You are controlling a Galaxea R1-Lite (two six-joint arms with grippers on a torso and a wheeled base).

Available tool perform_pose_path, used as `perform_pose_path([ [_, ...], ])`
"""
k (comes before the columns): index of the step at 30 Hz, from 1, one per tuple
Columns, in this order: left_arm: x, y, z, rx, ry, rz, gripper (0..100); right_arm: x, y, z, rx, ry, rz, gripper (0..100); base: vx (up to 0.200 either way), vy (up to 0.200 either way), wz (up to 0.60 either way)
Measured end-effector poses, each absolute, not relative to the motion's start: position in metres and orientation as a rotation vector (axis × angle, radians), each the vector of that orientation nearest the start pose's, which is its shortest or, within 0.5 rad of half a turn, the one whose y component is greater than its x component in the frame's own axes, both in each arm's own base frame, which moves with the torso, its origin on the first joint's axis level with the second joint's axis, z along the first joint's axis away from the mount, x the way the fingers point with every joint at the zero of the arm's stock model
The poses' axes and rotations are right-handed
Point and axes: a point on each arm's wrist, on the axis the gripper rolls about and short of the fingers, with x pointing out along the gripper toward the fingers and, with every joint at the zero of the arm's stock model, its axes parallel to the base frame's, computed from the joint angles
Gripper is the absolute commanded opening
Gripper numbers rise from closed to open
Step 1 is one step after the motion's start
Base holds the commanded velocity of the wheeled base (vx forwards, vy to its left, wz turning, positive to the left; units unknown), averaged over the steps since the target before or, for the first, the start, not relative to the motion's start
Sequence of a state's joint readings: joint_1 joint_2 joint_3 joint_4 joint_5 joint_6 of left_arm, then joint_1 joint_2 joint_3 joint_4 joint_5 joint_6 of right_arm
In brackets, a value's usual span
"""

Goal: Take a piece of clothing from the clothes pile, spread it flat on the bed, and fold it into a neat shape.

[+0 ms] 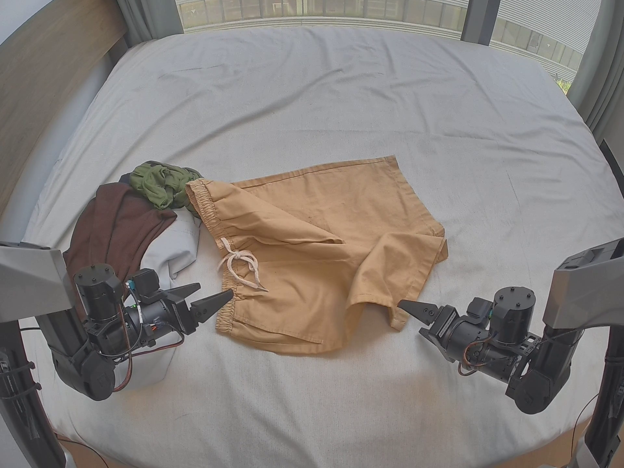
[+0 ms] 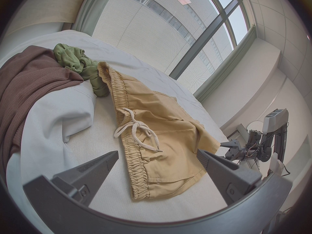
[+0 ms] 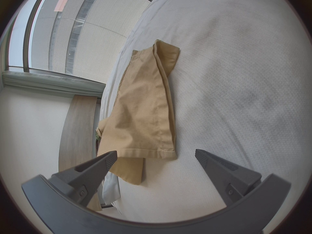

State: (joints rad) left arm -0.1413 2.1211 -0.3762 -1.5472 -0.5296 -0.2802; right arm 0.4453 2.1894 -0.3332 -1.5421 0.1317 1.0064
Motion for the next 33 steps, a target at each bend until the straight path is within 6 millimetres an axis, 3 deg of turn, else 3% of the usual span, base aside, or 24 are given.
perform_pose_path([
  [8, 0.294, -0.053, 0.051, -0.308, 0.288, -0.635, 100, 0.273, 0.134, 0.032, 0.979, 0.539, 0.381, 100, 0.000, 0.000, 0.00],
  [15, 0.294, -0.052, 0.052, -0.308, 0.288, -0.633, 100, 0.288, 0.143, 0.020, 0.991, 0.538, 0.383, 100, 0.000, 0.000, 0.00],
  [33, 0.294, -0.052, 0.052, -0.308, 0.286, -0.633, 100, 0.300, 0.155, 0.005, 1.083, 0.569, 0.368, 100, 0.000, 0.000, 0.00],
])
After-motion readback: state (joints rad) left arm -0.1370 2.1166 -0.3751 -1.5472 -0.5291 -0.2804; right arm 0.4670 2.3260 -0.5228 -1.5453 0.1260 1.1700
